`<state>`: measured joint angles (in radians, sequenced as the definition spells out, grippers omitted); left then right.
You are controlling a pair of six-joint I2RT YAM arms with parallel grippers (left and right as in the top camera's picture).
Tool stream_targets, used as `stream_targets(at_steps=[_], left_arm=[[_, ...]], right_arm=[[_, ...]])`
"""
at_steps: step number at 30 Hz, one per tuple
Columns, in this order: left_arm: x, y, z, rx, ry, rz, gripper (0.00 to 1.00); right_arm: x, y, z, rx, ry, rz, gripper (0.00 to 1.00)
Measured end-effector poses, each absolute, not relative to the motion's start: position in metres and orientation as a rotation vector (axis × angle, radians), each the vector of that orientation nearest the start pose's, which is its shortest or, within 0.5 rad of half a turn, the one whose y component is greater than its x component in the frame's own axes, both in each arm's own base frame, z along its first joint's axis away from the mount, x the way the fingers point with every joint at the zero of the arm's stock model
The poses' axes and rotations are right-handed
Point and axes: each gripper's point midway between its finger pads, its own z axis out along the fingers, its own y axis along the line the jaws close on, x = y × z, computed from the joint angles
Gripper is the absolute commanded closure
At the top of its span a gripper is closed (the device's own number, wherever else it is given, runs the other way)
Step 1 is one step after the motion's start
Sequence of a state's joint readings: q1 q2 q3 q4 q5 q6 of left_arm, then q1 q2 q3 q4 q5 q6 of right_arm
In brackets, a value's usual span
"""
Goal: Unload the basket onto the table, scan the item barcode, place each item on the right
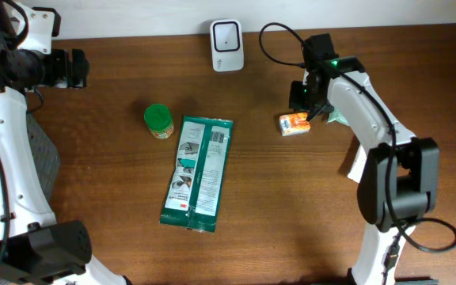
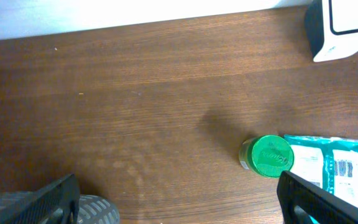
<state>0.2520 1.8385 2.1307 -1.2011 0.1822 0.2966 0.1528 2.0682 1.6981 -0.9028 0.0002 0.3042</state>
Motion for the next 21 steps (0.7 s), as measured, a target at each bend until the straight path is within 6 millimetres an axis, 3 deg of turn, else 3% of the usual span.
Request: stream_targets(at_steps=[12, 18, 21], left_arm=[[0.45, 0.084, 0.305, 0.132, 2.454, 0.012, 0.01], [0.45, 0.084, 0.304, 0.132, 2.455, 0.012, 0.01], [0.45, 0.084, 0.305, 0.132, 2.455, 0.012, 0.01]], right_arm=[[0.47, 0.069, 0.023, 0.311, 2.896, 0.056, 0.76], [0.472, 0.077, 0.017, 0.237, 2.905, 0.119, 0.76], [0.46, 0.093, 0.017, 0.109, 2.964, 0.24, 0.76]])
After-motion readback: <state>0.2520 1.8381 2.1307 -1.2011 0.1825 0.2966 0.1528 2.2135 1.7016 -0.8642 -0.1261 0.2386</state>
